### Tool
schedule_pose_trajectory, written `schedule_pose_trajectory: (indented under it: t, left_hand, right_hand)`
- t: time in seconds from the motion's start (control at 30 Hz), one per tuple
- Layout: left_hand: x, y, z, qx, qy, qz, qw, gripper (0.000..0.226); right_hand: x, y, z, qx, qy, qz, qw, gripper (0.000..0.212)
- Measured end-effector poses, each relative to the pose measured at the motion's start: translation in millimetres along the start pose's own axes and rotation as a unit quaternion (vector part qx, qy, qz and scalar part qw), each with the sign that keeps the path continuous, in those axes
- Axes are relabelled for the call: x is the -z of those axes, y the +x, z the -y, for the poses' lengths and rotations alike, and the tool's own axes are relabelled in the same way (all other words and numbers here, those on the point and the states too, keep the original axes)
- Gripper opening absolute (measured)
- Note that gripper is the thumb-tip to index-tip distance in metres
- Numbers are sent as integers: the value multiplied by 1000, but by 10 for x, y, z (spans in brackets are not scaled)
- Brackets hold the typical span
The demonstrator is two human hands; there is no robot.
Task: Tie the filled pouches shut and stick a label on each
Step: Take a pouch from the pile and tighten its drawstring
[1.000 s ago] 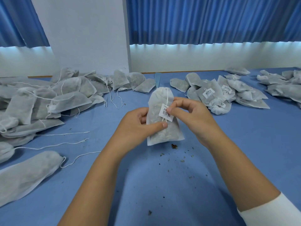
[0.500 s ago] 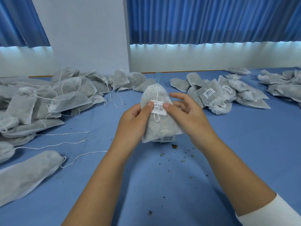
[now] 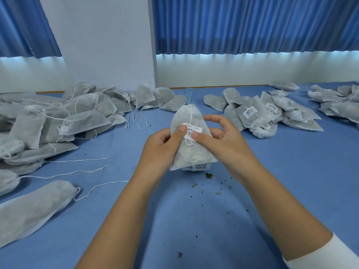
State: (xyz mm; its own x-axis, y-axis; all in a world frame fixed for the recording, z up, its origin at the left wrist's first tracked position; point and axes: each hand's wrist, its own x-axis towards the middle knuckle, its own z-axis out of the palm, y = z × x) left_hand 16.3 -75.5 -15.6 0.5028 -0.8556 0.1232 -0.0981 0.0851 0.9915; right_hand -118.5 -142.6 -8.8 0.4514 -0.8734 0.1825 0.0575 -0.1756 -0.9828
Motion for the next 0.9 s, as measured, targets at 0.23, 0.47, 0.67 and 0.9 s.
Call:
schedule_pose_trajectory:
  t: [0.23, 0.47, 0.67, 0.9]
  left_hand:
    - [-3, 81, 111, 22, -34, -115, 992, 44]
    - [-7, 117, 93, 47, -120, -108, 986, 34]
    - [70, 177, 89, 48, -125, -115, 984, 26]
    - [280, 325, 115, 43, -141, -143, 979, 25]
  right_hand:
    - [97, -23, 62, 18, 13, 131, 991, 38]
    - [192, 57, 95, 38, 110, -52, 992, 28]
    - [119, 117, 44, 34, 53, -65, 996, 31]
    - [-538, 490, 171, 56, -268, 63, 960, 31]
